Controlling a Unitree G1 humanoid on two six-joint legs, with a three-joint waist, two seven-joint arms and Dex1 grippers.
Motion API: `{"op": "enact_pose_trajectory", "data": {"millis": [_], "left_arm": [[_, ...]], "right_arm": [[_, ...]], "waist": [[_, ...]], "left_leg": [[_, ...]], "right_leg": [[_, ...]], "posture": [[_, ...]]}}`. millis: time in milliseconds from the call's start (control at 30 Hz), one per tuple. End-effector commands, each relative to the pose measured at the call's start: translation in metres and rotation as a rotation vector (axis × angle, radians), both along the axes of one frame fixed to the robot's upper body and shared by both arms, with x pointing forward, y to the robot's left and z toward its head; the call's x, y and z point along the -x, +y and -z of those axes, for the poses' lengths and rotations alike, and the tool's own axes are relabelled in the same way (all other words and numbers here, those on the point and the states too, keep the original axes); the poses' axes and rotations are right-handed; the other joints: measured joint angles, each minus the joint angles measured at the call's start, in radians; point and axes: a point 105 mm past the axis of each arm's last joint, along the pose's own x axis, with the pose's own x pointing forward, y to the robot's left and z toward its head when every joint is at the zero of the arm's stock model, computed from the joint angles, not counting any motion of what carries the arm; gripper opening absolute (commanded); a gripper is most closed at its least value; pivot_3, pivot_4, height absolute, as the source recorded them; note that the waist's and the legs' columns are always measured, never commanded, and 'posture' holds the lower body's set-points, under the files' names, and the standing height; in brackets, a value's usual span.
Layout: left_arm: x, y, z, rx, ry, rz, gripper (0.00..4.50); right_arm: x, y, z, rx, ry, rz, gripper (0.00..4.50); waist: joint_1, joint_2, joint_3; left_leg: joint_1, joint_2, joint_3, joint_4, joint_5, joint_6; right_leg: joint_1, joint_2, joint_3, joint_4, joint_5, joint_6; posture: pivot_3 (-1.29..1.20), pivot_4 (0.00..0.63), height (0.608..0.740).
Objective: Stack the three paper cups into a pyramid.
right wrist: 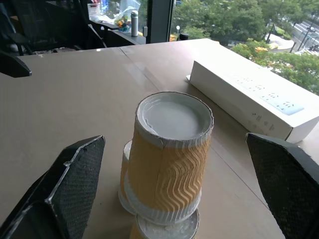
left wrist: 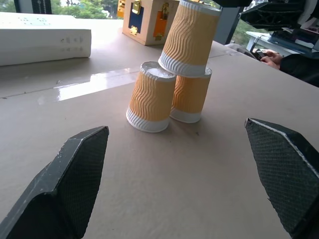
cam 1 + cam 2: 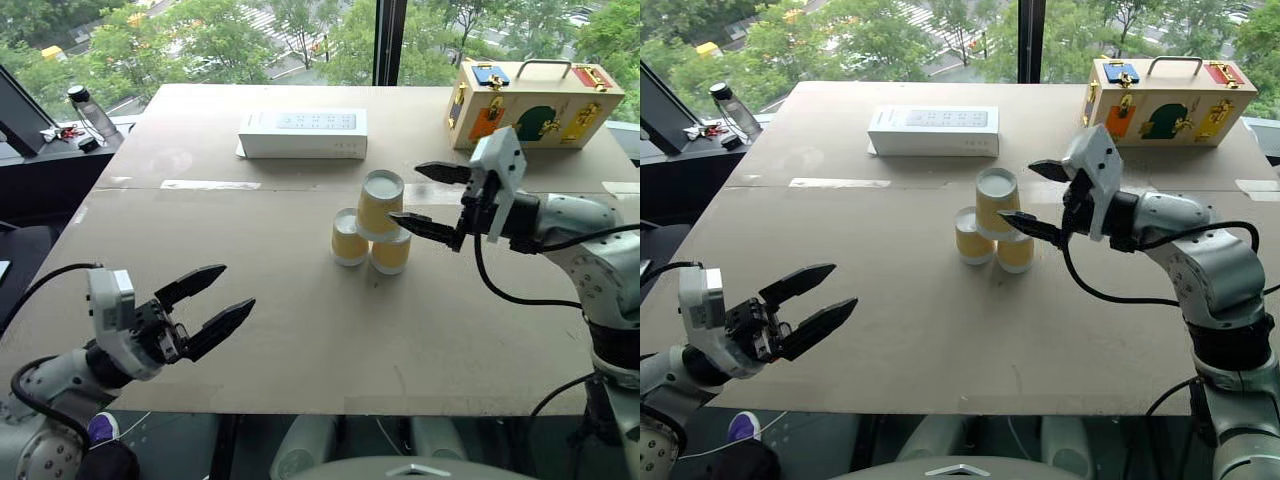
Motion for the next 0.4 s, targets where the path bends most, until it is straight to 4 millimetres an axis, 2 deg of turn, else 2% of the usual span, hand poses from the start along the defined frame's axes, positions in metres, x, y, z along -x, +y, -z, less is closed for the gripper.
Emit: {"op": "enact_pose_trajectory", "data": {"millis": [33,100,200,300,400], "left_arm": [[-0.004,-0.001,0.009,-0.041,0.024,-0.032,4.5],[-0.006,-0.003,0.014,-0.039,0.048,-0.04,4.5],[-0.008,0.002,0.023,-0.058,0.087,-0.05,4.5],[-0.007,0.012,0.039,-0.092,0.14,-0.051,4.5],[-0.01,0.015,0.045,-0.118,0.154,-0.038,4.5]], "right_arm": [[0.024,-0.034,0.007,-0.049,-0.002,0.055,4.48],[0.037,-0.058,0.028,-0.042,0.042,0.132,4.48],[0.054,-0.081,0.056,0.025,0.079,0.218,4.48],[0.062,-0.101,0.072,0.043,0.101,0.301,4.48],[0.069,-0.115,0.084,0.09,0.121,0.337,4.48]], "waist": [[0.009,-0.001,-0.001],[0.013,-0.001,-0.001],[0.009,-0.001,-0.001],[0.0,-0.001,-0.001],[-0.001,-0.002,-0.002]], "left_leg": [[0.0,0.0,0.0,0.0,0.0,0.0],[0.0,0.0,0.0,0.0,-0.001,0.0],[0.001,0.0,0.0,0.0,-0.001,0.0],[0.005,0.007,0.01,0.0,-0.001,0.0],[0.007,0.012,0.014,0.001,-0.002,-0.002]], "right_leg": [[0.0,0.0,0.0,0.0,0.0,0.0],[0.001,0.0,0.0,0.0,0.0,0.0],[0.001,0.0,0.0,0.001,0.0,0.0],[0.002,-0.002,-0.002,0.001,0.0,-0.002],[0.002,-0.003,-0.009,0.001,0.0,-0.002]], "posture": [[0.0,0.15,0.74],[0.0,0.15,0.74],[0.0,0.15,0.74],[0.0,0.15,0.74],[0.0,0.15,0.74]]}}
